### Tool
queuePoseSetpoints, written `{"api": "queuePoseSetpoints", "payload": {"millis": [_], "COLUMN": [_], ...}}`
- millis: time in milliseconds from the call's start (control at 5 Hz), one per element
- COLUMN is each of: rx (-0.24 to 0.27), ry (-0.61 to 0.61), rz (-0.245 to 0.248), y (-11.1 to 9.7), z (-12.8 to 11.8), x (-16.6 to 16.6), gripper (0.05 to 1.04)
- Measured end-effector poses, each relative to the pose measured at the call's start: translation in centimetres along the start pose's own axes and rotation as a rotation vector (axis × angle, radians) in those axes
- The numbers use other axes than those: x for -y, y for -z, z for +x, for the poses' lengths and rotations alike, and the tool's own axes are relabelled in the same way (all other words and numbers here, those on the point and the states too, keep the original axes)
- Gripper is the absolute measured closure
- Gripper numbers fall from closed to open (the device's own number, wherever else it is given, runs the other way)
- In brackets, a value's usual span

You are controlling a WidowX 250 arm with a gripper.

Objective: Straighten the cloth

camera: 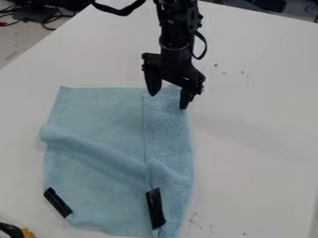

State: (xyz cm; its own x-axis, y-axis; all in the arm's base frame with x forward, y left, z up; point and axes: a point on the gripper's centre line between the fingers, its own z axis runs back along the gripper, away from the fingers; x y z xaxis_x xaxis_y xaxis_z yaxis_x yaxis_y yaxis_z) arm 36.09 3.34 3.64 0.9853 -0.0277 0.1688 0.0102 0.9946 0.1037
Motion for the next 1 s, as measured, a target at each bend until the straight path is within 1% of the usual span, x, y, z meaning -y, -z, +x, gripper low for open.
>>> {"api": "queuePoseSetpoints", "payload": {"millis": [400,600,800,1000], "rx": [0.013,0.015,0.005,0.011], "ry": [-0.004,-0.011,-0.014,-0.011], "rz": [0.008,0.011,0.000,-0.004], "y": [0.7,0.9,2.0,2.0], "z": [1.1,1.2,1.1,1.3], "x": [-1.8,-2.3,-2.6,-2.9], "gripper": [0.083,0.083,0.083,0.083]}}
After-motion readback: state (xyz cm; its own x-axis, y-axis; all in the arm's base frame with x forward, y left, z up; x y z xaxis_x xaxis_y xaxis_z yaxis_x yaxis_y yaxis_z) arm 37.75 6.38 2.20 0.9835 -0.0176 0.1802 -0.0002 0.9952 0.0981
